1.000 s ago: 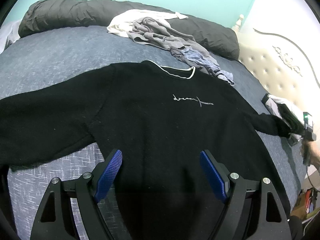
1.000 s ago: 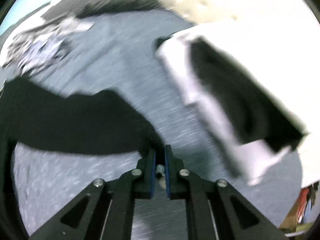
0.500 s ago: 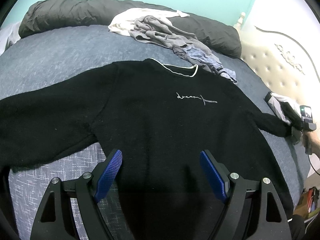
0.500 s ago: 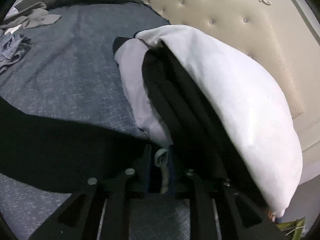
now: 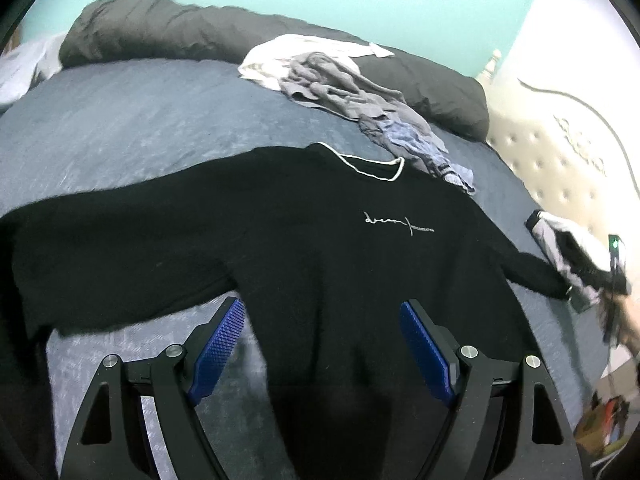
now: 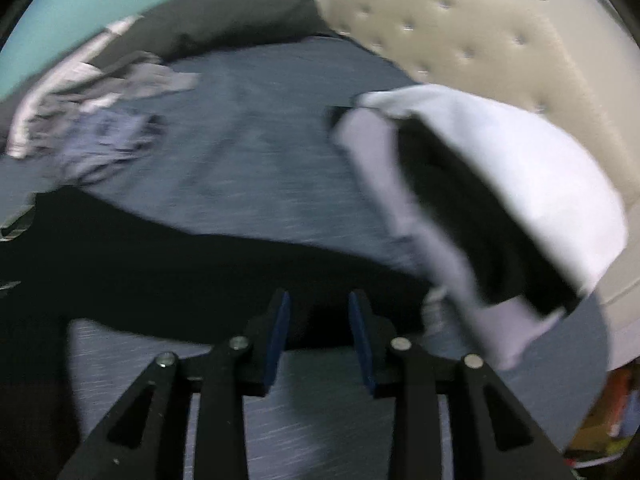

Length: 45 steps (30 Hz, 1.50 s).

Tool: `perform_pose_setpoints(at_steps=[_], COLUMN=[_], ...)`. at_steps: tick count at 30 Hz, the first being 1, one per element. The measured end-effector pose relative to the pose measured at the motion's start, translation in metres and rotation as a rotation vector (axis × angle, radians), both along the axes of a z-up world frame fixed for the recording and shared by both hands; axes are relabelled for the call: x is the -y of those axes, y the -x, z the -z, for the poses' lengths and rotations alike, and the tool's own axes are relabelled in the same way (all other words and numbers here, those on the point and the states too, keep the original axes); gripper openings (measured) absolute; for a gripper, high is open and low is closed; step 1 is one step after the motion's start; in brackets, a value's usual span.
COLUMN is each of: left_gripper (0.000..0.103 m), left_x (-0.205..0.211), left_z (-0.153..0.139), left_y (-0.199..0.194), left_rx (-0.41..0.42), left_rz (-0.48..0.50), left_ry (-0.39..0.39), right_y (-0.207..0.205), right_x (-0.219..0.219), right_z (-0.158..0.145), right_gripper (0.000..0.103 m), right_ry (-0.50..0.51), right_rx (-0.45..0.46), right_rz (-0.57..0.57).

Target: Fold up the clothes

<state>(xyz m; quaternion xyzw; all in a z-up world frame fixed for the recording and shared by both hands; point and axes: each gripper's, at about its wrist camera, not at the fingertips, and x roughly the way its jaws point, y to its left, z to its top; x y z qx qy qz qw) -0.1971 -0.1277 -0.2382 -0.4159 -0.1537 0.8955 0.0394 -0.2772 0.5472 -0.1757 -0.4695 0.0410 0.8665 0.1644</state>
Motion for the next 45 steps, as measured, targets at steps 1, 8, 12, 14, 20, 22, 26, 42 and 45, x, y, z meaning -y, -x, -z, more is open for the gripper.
perform_pose_setpoints(at_steps=[1,8,12,14,20,22,26,42,45], left_gripper=[0.083,0.083,0.083,0.083,0.083,0.083,0.083,0.076,0.040], left_x=[0.004,0.048,0.078,0.090,0.124,0.134,0.146,0.155,0.156], left_z=[-0.002,-0.015,-0.018,-0.019,-0.021,-0.019,-0.009,0.027,0.032], left_y=[-0.003,-0.041,-0.075,-0.089,-0.128,-0.137,-0.149,-0.143,-0.143], left_rx=[0.003,0.040,0.071,0.088,0.121,0.136,0.169,0.199,0.209], left_rz=[-0.009,-0.101,-0.176,-0.206,-0.289,-0.311,-0.335,-0.312,-0.299], left_ry=[-0.001,0.022,0.048,0.058,0.055,0.054,0.064,0.038,0.034], right_y=[-0.003,0.018,0.022,0.017,-0.001,-0.007,-0.014,-0.022,-0.021], right_x=[0.012,0.111,0.174,0.203,0.268,0.286,0.318,0.338,0.332], right_z=[-0.002,0.010,0.028,0.035,0.042,0.042,0.050,0.077,0.078], right_gripper=[0.046,0.054,0.056,0.056,0.072,0.073,0.074,0.076,0.077], right_ry=[0.034,0.290,0.375,0.411,0.550,0.570,0.600,0.603,0.610], right_rx=[-0.014,-0.091,-0.081,-0.085,-0.109,-0.106,-0.088,-0.121,-0.134], right_rz=[-0.024,-0.214,-0.306,-0.343,-0.398,-0.421,-0.474,-0.492,-0.474])
